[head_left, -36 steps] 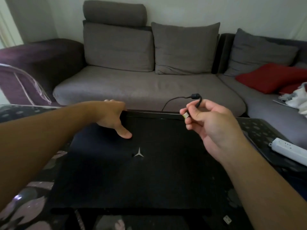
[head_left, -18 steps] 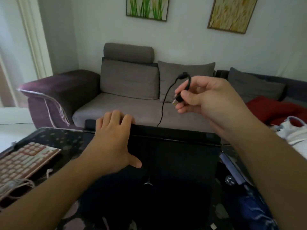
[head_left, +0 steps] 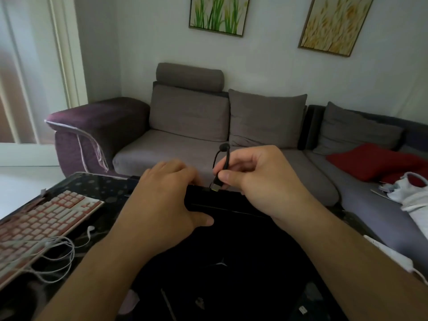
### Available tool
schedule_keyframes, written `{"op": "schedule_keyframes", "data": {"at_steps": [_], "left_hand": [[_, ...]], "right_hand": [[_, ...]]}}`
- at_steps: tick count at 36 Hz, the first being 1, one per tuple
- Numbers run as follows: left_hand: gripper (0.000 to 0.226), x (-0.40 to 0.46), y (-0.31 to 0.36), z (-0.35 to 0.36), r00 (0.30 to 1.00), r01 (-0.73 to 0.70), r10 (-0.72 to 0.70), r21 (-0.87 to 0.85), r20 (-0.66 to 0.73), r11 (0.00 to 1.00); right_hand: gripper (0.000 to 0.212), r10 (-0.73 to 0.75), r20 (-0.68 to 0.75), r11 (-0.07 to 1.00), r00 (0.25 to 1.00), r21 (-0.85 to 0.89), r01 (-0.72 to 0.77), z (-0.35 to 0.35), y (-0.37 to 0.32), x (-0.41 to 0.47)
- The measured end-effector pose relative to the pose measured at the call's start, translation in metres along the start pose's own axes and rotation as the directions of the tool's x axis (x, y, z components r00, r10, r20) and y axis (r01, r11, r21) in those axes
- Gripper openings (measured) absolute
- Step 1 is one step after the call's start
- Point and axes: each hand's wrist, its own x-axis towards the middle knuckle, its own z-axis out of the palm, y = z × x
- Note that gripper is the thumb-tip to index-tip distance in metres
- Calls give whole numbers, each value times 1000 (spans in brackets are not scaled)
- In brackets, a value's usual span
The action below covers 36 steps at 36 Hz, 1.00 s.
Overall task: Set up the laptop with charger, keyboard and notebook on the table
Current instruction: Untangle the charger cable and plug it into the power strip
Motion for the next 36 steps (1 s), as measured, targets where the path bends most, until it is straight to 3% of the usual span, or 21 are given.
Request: {"op": "schedule_keyframes", "data": {"at_steps": [18,25,28,31,33,36], "left_hand": [[54,2,1,-1,1000,17,-17,-39,2,999],[58,1,-2,4,999,26,-26,-36,-21,999],[58,0,-1,4,1000,27,-27,-48,-13,998],[58,-1,-1,4,1000,22,-22,-36,-2,999],[58,-1,-1,6,1000,13,-13,-31,0,999],[54,-1,-4,9,1000,5,-6,-26,-26,1000]], "right_hand": [[17,-51,71,953,996,-295,70,4,-5,8],[16,-38,-7,921,999,-389,32,18,-7,7],[15,4,17,947,1000,-320,2,16,-5,5],[9,163,133,987,978,-37,-159,8,-8,8],[8,239,235,952,942,135,-275,2,-10,14],[15,235,324,891,916,305,-336,0,-11,26]]}}
